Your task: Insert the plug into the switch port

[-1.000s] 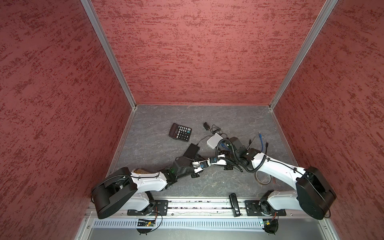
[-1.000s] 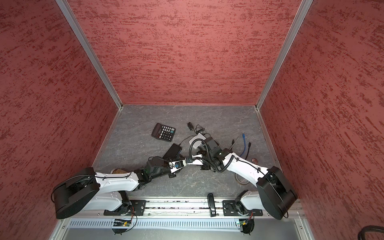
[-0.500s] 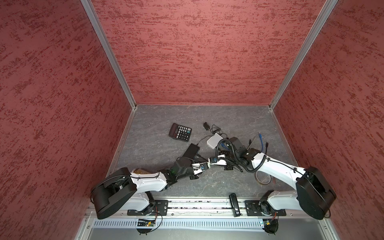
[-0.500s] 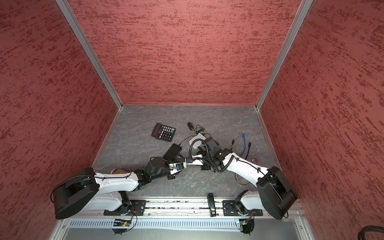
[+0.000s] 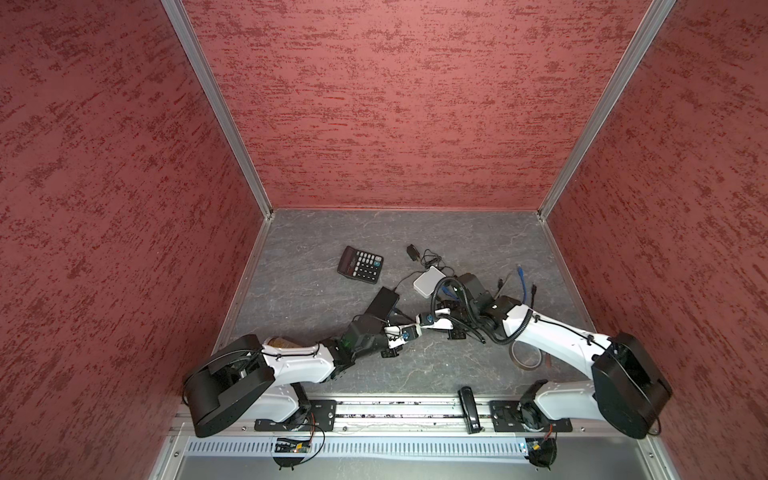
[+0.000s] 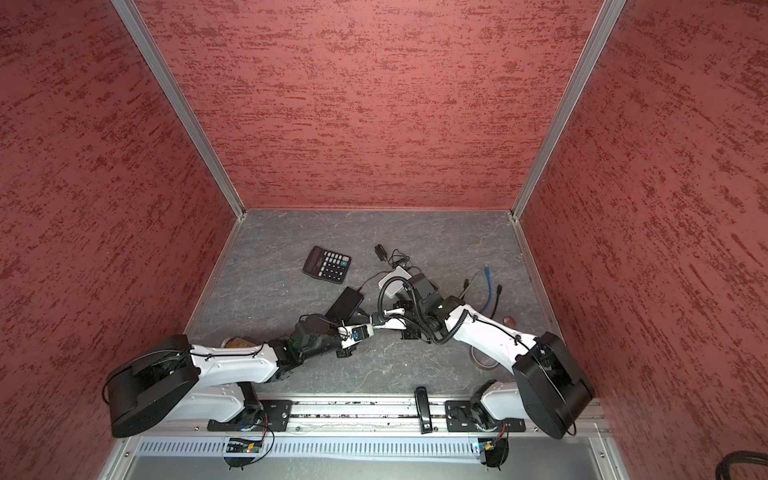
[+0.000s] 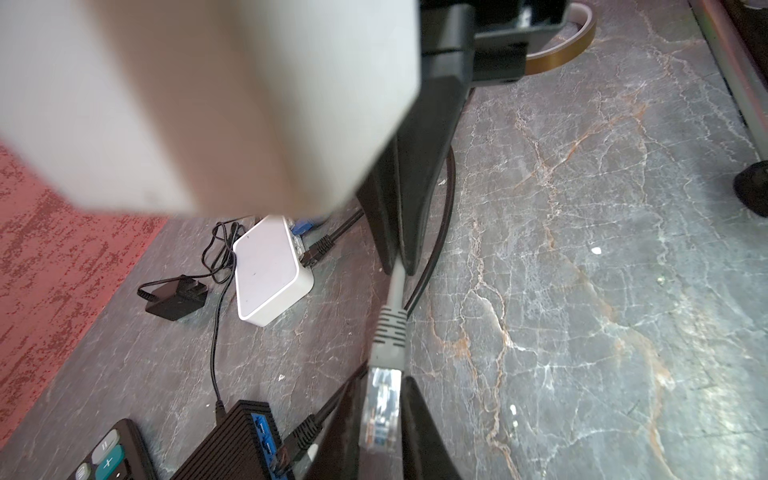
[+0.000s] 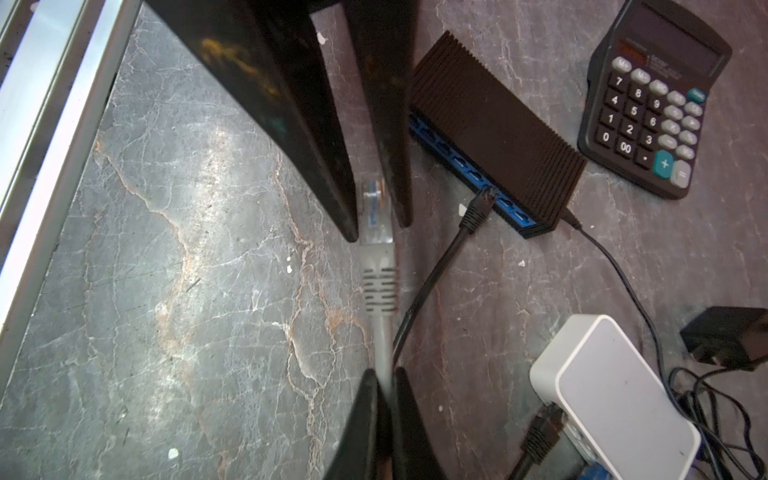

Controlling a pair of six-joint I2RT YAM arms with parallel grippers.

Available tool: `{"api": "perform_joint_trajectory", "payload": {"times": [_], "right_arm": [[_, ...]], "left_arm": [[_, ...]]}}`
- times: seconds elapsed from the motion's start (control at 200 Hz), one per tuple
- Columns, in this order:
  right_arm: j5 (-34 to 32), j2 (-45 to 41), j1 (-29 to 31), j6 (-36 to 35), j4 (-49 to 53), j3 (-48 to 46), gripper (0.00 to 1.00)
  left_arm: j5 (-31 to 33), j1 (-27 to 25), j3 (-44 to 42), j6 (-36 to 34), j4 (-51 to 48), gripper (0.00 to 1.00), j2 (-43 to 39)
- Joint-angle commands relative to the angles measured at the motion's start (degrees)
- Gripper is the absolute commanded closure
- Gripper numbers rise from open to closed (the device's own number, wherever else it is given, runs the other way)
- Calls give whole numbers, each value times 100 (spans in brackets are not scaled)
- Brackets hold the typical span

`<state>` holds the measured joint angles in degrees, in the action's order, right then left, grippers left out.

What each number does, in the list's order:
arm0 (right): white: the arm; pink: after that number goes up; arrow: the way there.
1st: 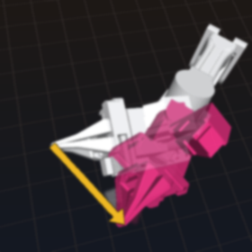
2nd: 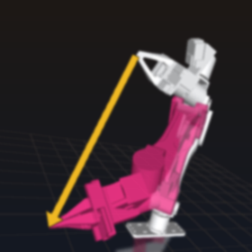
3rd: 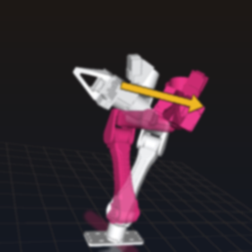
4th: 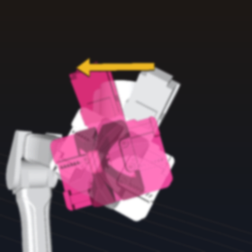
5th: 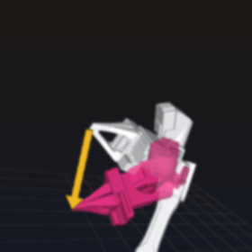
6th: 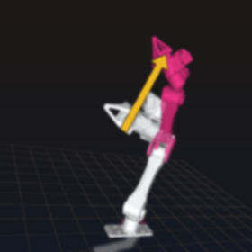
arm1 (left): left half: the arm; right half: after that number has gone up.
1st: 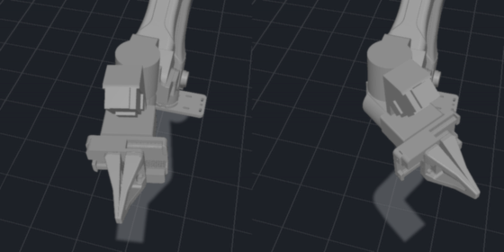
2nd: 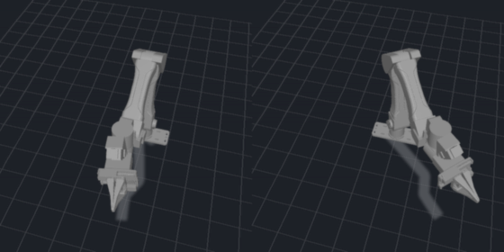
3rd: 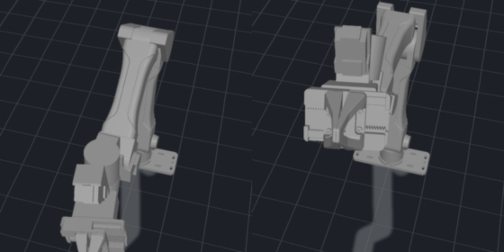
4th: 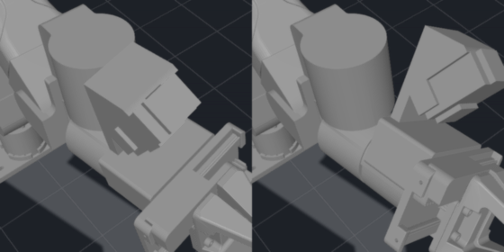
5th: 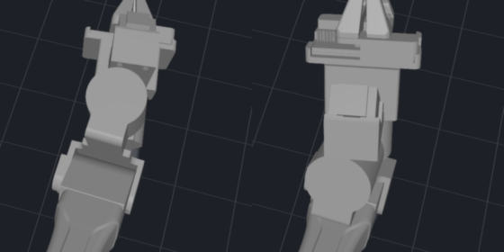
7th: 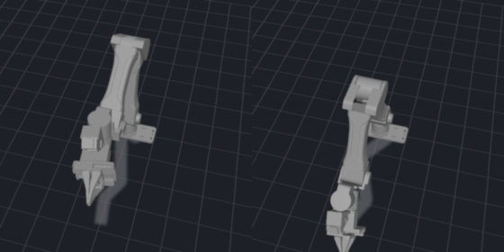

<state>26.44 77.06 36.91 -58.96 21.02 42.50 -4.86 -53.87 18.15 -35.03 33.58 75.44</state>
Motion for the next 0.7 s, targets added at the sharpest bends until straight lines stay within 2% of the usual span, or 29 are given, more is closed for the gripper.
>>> {"api": "perform_joint_trajectory", "payload": {"times": [0.0, 0.245, 0.451, 0.696], "right_arm": [[239, 25, 36, -56, -79, 127, 96], [480, -57, 34, 151, -752, -219, 88], [805, -295, 36, 364, -1731, -862, 74], [824, -464, 35, 683, -2755, -1387, 72]], "left_arm": [[12, -51, -1, -34, 43, 84, 87], [23, -50, -30, 26, 115, 86, 95], [-44, -47, -34, 29, 178, 88, 110], [-181, -45, -33, 122, 226, 88, 85]]}}
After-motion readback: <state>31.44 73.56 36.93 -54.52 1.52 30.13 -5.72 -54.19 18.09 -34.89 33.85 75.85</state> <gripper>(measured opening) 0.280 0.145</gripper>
